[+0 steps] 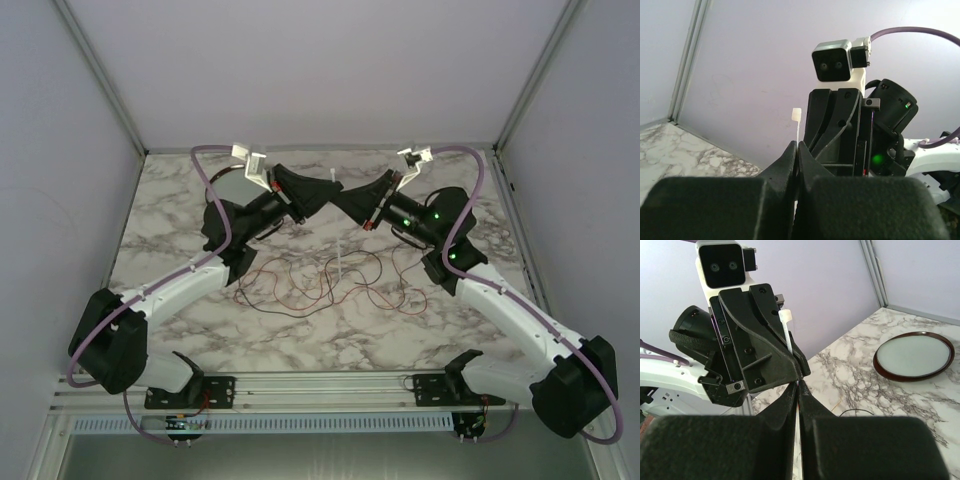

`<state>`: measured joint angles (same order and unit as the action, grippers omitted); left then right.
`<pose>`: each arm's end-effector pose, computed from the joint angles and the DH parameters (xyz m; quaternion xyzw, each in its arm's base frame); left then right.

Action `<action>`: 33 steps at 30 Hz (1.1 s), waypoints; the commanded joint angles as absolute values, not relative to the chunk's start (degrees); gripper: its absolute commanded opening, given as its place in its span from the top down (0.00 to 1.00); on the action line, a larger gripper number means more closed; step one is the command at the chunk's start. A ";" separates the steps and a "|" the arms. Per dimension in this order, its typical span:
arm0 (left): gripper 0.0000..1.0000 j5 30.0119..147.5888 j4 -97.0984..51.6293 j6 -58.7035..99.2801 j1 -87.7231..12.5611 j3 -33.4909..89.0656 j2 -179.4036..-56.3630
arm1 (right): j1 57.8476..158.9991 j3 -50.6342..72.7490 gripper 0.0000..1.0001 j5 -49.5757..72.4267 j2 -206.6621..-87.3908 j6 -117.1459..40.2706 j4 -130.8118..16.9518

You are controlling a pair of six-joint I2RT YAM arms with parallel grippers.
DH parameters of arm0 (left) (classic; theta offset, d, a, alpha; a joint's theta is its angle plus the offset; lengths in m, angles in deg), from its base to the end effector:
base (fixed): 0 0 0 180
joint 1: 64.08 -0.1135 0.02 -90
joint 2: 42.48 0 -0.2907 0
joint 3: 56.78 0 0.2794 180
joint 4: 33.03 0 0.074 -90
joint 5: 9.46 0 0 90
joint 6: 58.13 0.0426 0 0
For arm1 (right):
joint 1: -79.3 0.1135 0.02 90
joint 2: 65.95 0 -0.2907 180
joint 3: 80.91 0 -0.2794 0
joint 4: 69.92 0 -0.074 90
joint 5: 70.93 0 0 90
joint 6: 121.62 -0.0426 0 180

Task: Zip-tie the wires
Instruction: Pick up the ribbon at the center of the board.

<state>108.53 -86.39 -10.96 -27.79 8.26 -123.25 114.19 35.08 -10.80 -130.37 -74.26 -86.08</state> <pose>0.2547 -0.2119 0.3928 0.1922 0.4399 -0.6368 0.6033 0.2181 0.1779 0.4038 -0.1656 0.5957 0.6036 0.5033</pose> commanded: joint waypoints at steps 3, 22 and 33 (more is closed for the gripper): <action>1.00 109.89 -84.16 -7.60 -27.59 8.58 -121.64 | 114.09 32.22 1.00 -9.52 -128.50 -71.76 -83.46; 1.00 120.41 -82.94 -4.31 -40.99 14.40 -138.55 | 109.20 43.14 0.10 5.54 -115.08 -51.67 -74.51; 1.00 121.06 -94.07 -6.83 -45.55 22.57 -155.14 | 109.27 49.51 0.10 5.68 -111.20 -48.94 -80.25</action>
